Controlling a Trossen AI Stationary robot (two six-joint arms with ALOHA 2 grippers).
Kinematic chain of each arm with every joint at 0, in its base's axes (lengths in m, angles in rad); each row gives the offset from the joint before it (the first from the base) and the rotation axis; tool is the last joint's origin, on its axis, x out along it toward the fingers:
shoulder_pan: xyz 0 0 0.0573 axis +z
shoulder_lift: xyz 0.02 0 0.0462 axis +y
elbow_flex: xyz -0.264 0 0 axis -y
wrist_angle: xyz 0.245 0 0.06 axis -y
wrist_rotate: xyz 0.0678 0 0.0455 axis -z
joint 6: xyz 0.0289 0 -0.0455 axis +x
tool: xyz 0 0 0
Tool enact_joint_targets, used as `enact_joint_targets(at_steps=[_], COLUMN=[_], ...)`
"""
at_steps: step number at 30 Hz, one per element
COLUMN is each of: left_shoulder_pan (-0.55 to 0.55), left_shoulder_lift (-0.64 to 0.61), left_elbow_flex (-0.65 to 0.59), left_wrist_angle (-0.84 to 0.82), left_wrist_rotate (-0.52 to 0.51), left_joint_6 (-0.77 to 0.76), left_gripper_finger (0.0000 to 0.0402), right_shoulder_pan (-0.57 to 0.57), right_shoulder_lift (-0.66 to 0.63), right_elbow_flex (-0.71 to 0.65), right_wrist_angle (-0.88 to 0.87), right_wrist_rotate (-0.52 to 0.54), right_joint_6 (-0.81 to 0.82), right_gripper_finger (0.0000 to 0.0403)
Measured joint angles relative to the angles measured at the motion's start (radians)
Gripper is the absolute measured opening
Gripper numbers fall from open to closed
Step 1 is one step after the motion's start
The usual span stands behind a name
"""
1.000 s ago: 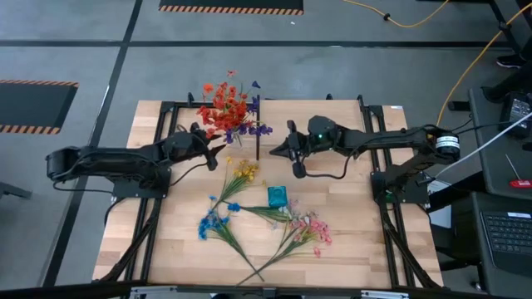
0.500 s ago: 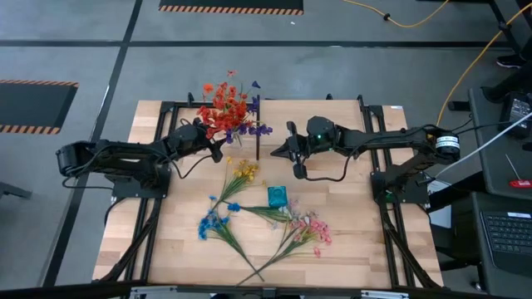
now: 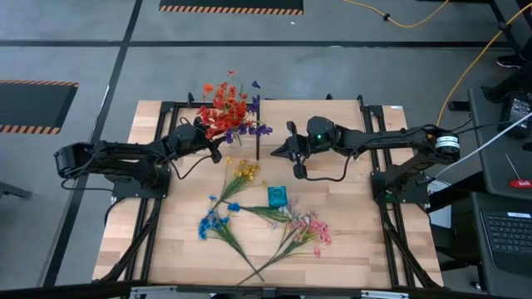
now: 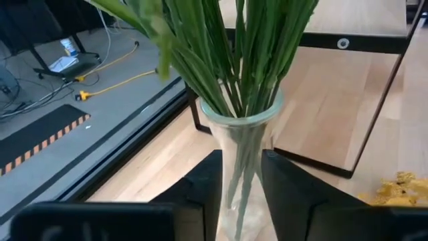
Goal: Pick and place flowers into a vace then onto a shelf
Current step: Put the transparent vase with the flowers on the shelf
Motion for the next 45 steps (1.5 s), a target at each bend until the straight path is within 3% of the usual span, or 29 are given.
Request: enact_joint_targets(at_steps=[4, 14, 20, 27, 45], left_shoulder_pan=[0.000, 0.000, 0.000, -0.001, 0.000], left_shoulder_lift=[0.000, 0.000, 0.000, 0.000, 0.084], left_elbow_flex=[0.000, 0.000, 0.000, 0.000, 0.000], left_wrist_angle=[-0.007, -0.007, -0.003, -0.001, 0.103], left_wrist_rotate=[0.000, -0.013, -0.048, 0.042, -0.026], left_joint_6=[-0.004, -0.023, -0.034, -0.034, -0.052], left_gripper_finger=[0.0110, 0.0223, 0.0265, 0.0268, 0.0265], right_shoulder_pan=[0.000, 0.000, 0.000, 0.000, 0.000], right_shoulder_lift=[0.000, 0.000, 0.000, 0.000, 0.000], right_elbow_flex=[0.000, -0.001, -0.001, -0.001, -0.001], right_wrist_angle=[0.000, 0.000, 0.000, 0.000, 0.001], right_wrist_rotate=[0.000, 0.000, 0.000, 0.000, 0.000], right_joint_6=[-0.001, -0.001, -0.001, -0.005, -0.004], right_gripper_finger=[0.0004, 0.0004, 0.0004, 0.0004, 0.0004])
